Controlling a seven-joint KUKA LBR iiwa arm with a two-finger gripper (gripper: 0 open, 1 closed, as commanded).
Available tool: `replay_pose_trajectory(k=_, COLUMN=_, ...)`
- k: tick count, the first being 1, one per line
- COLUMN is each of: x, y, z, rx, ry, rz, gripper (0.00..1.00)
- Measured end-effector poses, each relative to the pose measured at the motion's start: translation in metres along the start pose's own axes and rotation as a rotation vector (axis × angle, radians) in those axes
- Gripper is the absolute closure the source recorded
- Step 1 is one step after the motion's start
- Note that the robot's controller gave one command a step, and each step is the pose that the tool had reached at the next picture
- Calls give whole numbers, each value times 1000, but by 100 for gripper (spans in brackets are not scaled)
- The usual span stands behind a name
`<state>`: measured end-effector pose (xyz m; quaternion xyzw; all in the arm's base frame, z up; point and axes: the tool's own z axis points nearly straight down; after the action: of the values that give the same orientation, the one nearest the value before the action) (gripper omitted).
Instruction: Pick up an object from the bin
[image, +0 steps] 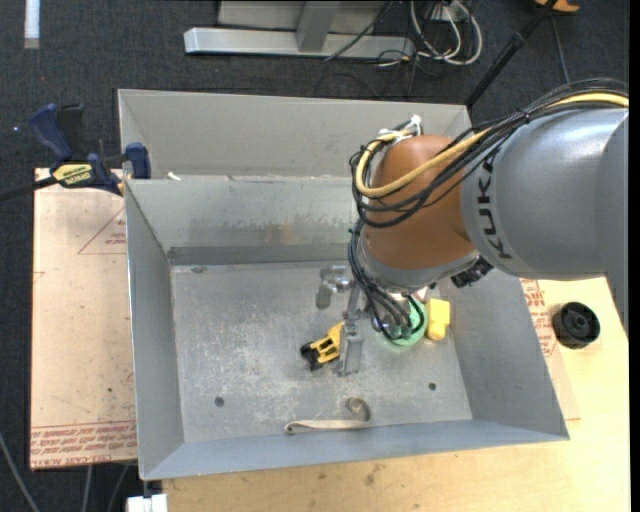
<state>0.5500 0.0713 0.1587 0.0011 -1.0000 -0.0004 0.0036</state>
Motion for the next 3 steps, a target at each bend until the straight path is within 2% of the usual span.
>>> replay_pose_trajectory(k=1, x=-2, y=0, z=-5, rx=-1, ry=-8, rz=2, gripper=0)
replay_pose_trajectory(k=2, x=12, y=-9, z=35, rx=-1, ry=-14, rz=-65, gripper=0)
replay_pose_trajectory(k=3, x=-22, y=-22, z=88, rx=-1, ry=-11, rz=14, gripper=100)
